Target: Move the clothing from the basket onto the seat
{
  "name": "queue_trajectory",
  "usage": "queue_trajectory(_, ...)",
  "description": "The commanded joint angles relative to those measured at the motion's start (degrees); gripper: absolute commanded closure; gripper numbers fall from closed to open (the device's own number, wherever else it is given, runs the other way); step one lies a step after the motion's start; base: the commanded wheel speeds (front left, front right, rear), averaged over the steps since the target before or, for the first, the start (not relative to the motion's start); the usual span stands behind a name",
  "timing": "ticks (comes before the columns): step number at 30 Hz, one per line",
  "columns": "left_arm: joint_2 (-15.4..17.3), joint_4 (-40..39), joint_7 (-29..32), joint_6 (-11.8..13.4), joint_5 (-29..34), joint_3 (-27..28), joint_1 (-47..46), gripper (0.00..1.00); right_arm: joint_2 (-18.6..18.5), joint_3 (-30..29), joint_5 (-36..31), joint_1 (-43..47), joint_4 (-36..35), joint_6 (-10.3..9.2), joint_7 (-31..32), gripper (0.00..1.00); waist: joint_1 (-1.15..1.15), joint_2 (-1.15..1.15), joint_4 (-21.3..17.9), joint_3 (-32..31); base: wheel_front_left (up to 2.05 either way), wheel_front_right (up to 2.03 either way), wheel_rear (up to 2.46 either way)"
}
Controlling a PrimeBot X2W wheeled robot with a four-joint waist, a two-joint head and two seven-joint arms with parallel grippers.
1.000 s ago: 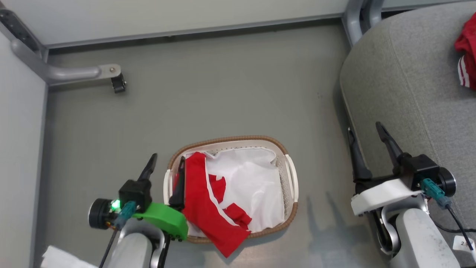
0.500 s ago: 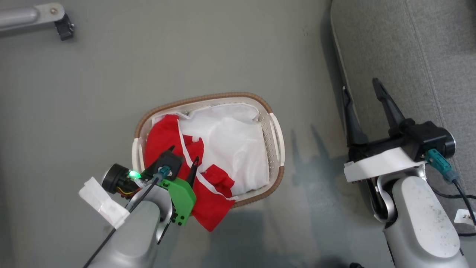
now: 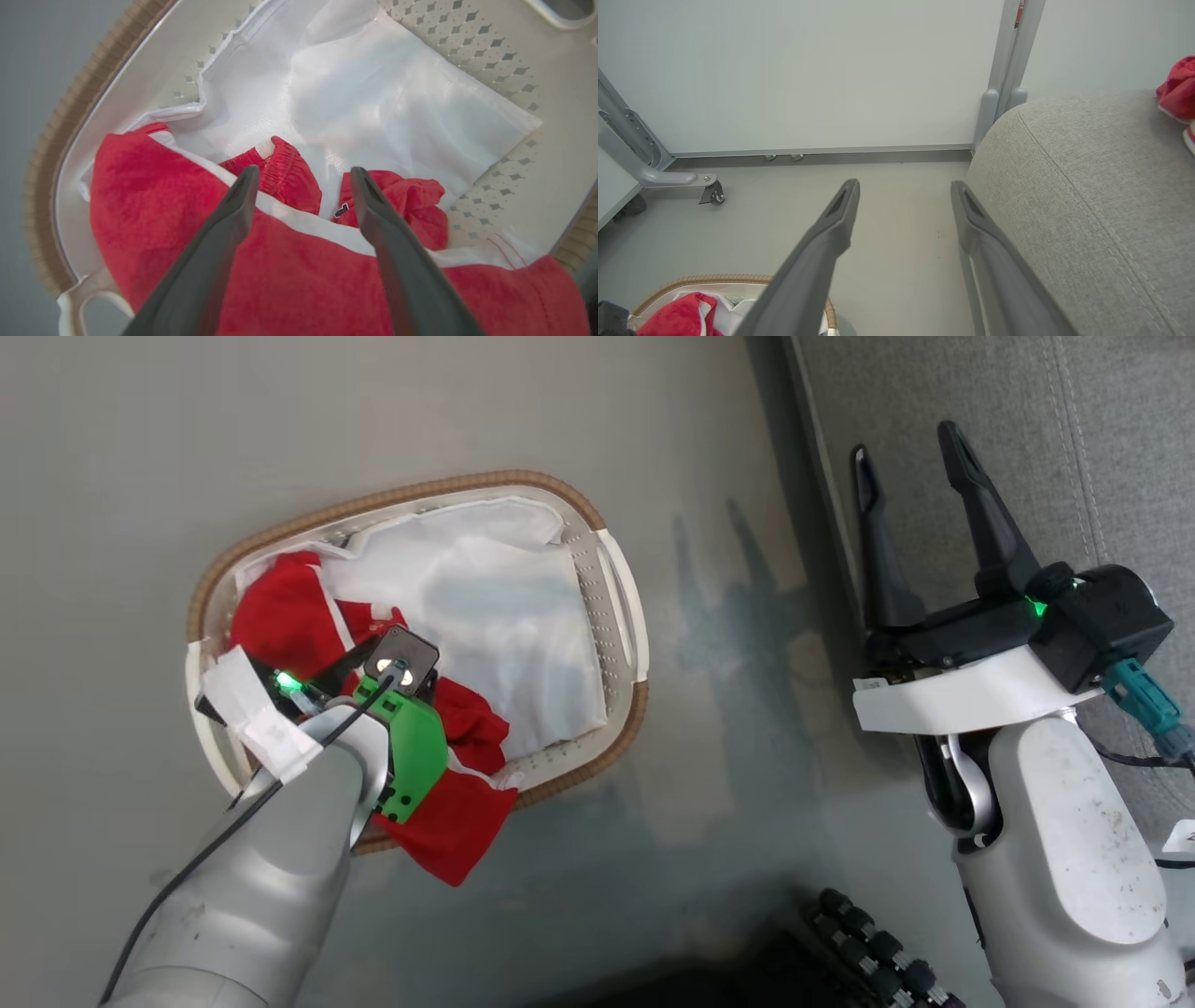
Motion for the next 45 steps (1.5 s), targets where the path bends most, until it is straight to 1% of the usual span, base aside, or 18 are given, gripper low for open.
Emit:
queue_trajectory(1, 1.30, 0.90, 0.57, 0.70, 0.47, -0.19, -1.90, 0.00, -0.10, 0.41, 0.54, -1.20, -0.67, -0.08, -0.28, 0.00, 0.00, 0.00, -4.49, 5.06, 0.00, 0.00, 0.00)
queue_trajectory(10, 4.38, 5.83, 3.33, 4.41, 1.67, -0.80, -7.00, 0.00, -0.11, 2.37, 2.92, -2.84, -2.77, -0.08, -0.28, 0.00, 0.00, 0.00, -7.85, 8.89, 0.00, 0.00, 0.00)
queue_trajectory(13, 5.13, 6.81, 3.70, 4.96, 1.66, -0.94, -8.03, 0.00, -0.10, 2.90, 3.62, -3.14, -3.20, -0.08, -0.27, 0.00, 0.00, 0.00, -8.72, 9.71, 0.00, 0.00, 0.00)
queue_trajectory(21, 5.91, 9.10, 6.09, 6.00, 1.04, -1.39, -8.86, 0.00, -0.11, 3.92, 5.13, -3.17, -3.30, -0.08, -0.27, 0.00, 0.00, 0.00, -10.12, 10.49, 0.00, 0.00, 0.00)
queue_trajectory(22, 5.91, 9.33, 6.31, 5.97, 0.91, -1.44, -8.78, 0.35, -0.12, 3.96, 5.27, -3.21, -3.26, -0.08, -0.28, 0.00, 0.00, 0.00, -10.20, 10.49, 0.00, 0.00, 0.00)
queue_trajectory(23, 5.90, 9.47, 6.41, 5.99, 0.86, -1.48, -8.72, 0.61, -0.12, 3.98, 5.35, -3.22, -3.21, -0.08, -0.27, 0.00, 0.00, 0.00, -10.23, 10.45, 0.00, 0.00, 0.00)
queue_trajectory(24, 5.88, 9.59, 6.31, 6.04, 0.70, -1.54, -8.63, 0.96, -0.12, 3.99, 5.44, -3.22, -3.15, -0.08, -0.27, 0.00, 0.00, 0.00, -10.23, 10.37, 0.00, 0.00, 0.00)
queue_trajectory(25, 5.80, 9.69, 6.20, 6.07, 0.52, -1.57, -8.52, 1.00, -0.12, 3.96, 5.44, -3.21, -3.09, -0.08, -0.27, 0.00, 0.00, 0.00, -10.20, 10.23, 0.00, 0.00, 0.00)
queue_trajectory(29, 4.97, 9.81, 5.35, 5.91, -0.07, -1.82, -7.76, 1.00, -0.12, 3.50, 5.07, -3.06, -2.70, -0.08, -0.27, 0.00, 0.00, 0.00, -9.53, 9.11, 0.00, 0.00, 0.00)
queue_trajectory(35, 3.22, 9.34, 2.60, 4.51, -1.03, -2.45, -6.32, 1.00, -0.13, 2.91, 3.63, -2.39, -1.70, -0.08, -0.27, 0.00, 0.00, 0.00, -7.30, 5.59, 0.00, 0.00, 0.00)
queue_trajectory(41, 0.66, 8.03, -1.61, 2.24, -0.94, -4.52, -4.15, 1.00, -0.15, 1.63, 1.10, -0.69, -0.03, -0.08, -0.28, 0.00, 0.00, 0.00, -3.61, -0.34, 0.00, 0.00, 0.00)
queue_trajectory(45, -0.86, 6.90, -4.63, 0.85, -0.79, -6.45, -2.62, 1.00, -0.16, 0.39, -1.20, 1.10, 1.18, -0.08, -0.27, 0.00, 0.00, 0.00, -0.71, -5.65, 0.00, 0.00, 0.00)
